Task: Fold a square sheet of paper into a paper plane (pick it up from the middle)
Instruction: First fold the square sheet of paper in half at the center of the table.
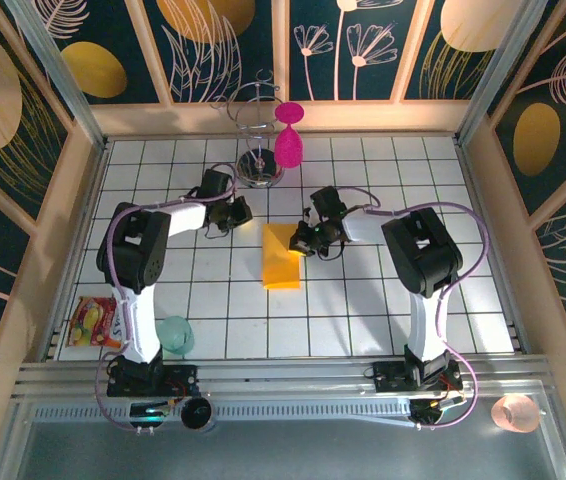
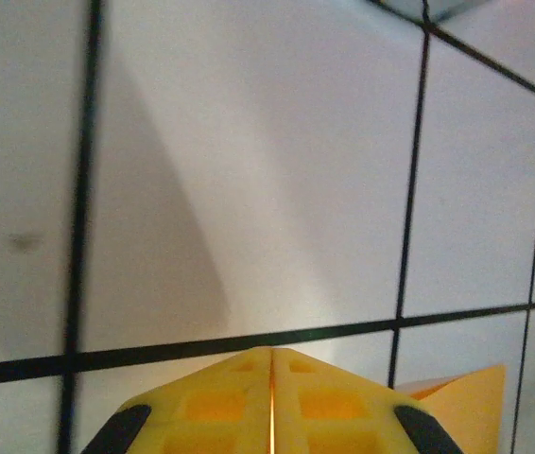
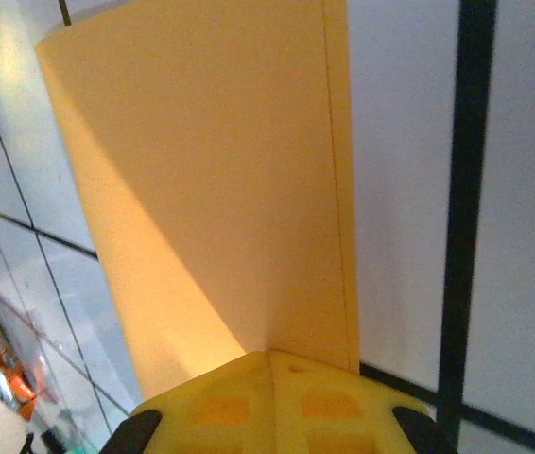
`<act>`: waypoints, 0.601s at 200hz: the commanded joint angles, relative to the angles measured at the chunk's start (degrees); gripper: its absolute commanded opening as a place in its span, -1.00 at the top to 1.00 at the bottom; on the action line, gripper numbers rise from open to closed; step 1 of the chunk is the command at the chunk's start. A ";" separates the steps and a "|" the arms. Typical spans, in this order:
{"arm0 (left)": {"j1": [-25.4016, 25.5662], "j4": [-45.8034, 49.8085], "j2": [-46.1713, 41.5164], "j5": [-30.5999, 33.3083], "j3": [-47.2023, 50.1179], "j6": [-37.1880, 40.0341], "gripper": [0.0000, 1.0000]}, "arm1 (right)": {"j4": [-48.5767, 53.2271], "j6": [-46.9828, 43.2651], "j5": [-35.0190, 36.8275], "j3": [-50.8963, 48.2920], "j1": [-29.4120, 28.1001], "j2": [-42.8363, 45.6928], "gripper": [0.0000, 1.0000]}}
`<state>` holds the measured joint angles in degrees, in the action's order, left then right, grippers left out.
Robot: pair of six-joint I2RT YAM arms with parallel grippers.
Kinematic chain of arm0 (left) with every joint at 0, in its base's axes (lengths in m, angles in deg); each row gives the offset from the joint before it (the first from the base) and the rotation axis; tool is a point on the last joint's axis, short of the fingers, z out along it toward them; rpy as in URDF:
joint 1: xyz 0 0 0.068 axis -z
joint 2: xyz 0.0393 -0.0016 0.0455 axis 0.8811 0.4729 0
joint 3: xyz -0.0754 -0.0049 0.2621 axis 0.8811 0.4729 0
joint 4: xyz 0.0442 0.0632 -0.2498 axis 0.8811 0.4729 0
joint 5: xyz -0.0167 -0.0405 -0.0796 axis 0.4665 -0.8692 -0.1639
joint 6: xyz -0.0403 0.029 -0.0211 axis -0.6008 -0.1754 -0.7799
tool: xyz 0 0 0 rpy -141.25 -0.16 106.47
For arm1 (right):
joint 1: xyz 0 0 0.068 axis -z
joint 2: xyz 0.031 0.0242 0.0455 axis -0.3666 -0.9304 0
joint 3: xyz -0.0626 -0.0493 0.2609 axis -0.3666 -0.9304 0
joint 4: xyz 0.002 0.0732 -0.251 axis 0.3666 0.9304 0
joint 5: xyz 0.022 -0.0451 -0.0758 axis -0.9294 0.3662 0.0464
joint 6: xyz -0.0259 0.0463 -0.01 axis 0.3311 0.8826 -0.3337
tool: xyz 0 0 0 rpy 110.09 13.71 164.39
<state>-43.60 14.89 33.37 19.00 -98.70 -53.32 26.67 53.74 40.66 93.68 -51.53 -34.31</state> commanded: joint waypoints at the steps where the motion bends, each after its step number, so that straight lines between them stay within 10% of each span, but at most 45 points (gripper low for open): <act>1: 0.74 1.74 -4.97 0.52 1.17 0.04 0.83 | 13.29 -1.00 25.78 -3.18 1.80 -10.60 1.00; 120: 14.20 -6.54 -11.74 -10.02 16.57 -11.92 0.84 | 12.13 -2.54 22.20 -3.07 1.71 -9.12 1.00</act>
<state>-29.75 8.16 19.14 10.10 -81.78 -64.20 27.02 52.23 44.95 96.39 -51.50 -35.28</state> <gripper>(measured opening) 0.085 0.047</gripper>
